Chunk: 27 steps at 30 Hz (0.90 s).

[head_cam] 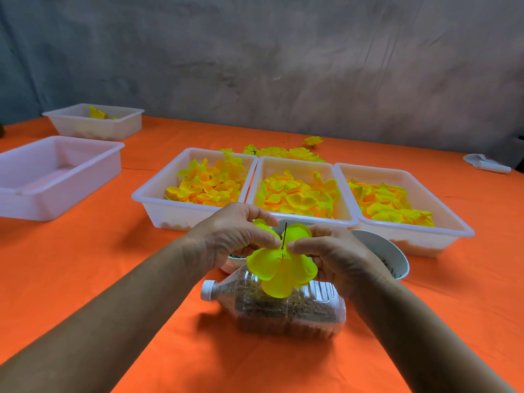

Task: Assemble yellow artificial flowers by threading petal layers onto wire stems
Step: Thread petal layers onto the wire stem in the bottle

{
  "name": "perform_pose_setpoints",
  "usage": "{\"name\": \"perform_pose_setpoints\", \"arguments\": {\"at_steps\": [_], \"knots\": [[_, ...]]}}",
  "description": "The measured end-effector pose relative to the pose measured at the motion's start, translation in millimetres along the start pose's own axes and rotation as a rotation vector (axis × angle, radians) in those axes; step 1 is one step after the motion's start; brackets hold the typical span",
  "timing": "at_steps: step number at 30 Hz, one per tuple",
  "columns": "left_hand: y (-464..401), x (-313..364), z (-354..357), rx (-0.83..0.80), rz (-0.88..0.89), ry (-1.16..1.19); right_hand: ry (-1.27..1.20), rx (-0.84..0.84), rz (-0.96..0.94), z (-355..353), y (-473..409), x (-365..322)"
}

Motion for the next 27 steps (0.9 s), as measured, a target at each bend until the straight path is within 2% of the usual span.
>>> {"name": "perform_pose_setpoints", "arguments": {"at_steps": [12,19,27], "knots": [[3,0,-5,-0.086,-0.031,0.097,0.011,-0.001,0.004,0,2,0],[-1,-2,-5,-0.081,-0.055,0.151,0.025,-0.009,-0.037,0,4,-2],[-4,-9,-3,-0.104,-0.123,0.191,0.033,-0.023,0.024,0,3,1]]}}
Point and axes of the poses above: each hand's wrist, its own y-axis away from the middle knuckle, its own z-axis out of the palm, x = y × z, the point moved 2 cm from there along -y, towards the middle knuckle, and after that the axes turned 2 degrees about z, right-handed, at the moved point
